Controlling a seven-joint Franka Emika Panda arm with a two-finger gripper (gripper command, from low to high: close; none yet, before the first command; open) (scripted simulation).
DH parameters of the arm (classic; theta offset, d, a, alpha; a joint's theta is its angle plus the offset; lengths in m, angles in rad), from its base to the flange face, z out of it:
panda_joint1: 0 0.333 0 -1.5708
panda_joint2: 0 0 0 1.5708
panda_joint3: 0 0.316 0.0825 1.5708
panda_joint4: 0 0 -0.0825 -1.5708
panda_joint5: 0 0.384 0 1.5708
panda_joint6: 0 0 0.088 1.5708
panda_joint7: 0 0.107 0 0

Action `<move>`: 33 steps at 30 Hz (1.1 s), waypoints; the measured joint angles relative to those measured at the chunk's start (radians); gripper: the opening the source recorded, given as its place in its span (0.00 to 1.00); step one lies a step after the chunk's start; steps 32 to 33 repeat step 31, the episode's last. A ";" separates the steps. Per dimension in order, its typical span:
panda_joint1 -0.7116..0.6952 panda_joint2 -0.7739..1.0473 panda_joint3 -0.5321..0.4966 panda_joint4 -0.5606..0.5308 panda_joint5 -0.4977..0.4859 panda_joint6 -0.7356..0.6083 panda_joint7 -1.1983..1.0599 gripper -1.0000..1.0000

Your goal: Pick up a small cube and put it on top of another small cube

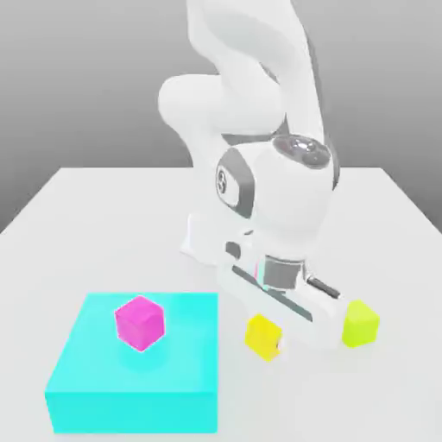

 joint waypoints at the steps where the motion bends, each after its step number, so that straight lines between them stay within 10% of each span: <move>1: 0.003 0.000 -0.007 0.015 -0.024 -0.032 0.024 0.00; 9: -0.092 -0.106 -0.076 0.044 0.069 -0.208 0.123 0.00; 19: -0.143 -0.353 -0.186 0.038 0.413 -0.324 0.110 0.00; 27: -0.185 -0.272 -0.247 -0.050 0.485 -0.102 0.135 0.00; 28: -0.186 -0.249 -0.246 -0.057 0.483 -0.072 0.137 1.00; 33: -0.186 -0.249 -0.246 -0.057 0.483 -0.072 0.137 1.00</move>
